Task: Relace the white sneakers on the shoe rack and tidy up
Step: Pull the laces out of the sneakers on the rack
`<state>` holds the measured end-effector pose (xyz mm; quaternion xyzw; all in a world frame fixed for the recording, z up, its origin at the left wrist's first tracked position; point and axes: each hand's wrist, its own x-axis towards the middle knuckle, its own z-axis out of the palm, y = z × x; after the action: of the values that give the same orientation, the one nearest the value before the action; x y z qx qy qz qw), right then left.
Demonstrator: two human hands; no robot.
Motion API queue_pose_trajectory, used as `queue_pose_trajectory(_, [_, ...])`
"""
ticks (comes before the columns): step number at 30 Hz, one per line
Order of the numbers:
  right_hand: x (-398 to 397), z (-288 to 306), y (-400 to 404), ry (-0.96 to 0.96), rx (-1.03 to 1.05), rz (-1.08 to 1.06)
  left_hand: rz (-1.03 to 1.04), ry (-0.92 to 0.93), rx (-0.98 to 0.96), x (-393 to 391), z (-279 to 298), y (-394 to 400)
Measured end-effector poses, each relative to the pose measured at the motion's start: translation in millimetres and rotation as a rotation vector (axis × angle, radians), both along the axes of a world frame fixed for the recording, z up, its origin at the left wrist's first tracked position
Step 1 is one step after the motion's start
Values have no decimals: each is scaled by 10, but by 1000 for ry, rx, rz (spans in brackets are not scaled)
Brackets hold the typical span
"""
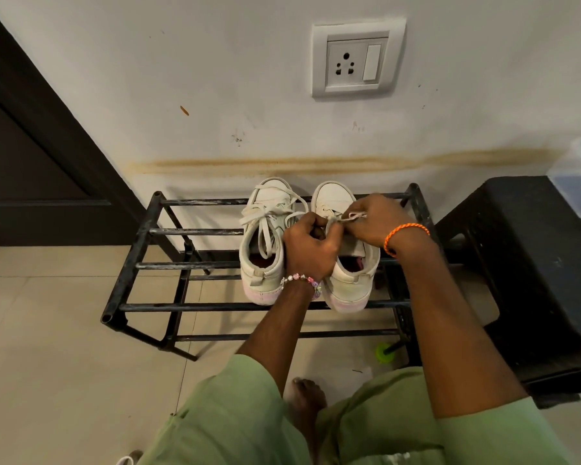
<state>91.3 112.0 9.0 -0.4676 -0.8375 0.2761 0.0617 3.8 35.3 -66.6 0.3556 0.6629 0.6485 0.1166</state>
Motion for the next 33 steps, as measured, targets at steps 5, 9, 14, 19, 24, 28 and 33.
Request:
queue_pose_trajectory(5, [4,46,-42,95,-19,-30,-21,-28,1,-2,-9,-30])
queue_pose_trajectory(9, [43,93,21,346,-56,-134,-26,-40,1,11,15,-64])
queue_pose_trajectory(14, [23,140,38,777,-133,-209,-8,-17,-1,19,8,-54])
queue_pose_trajectory(19, [-32,87,14,794,-96,-163,-11,-4,-13,-1,-2,-52])
queue_pose_trajectory(24, [-5,20,52,1090,-209,-486,-7,-1,-21,13,6,-48])
queue_pose_trajectory(28, [-41,37,42,1404,-282,-633,-6,15,-47,5,13,-56])
queue_pose_trajectory(33, [67,85,230,1589,-200,-659,-14,32,-90,-29,40,-84])
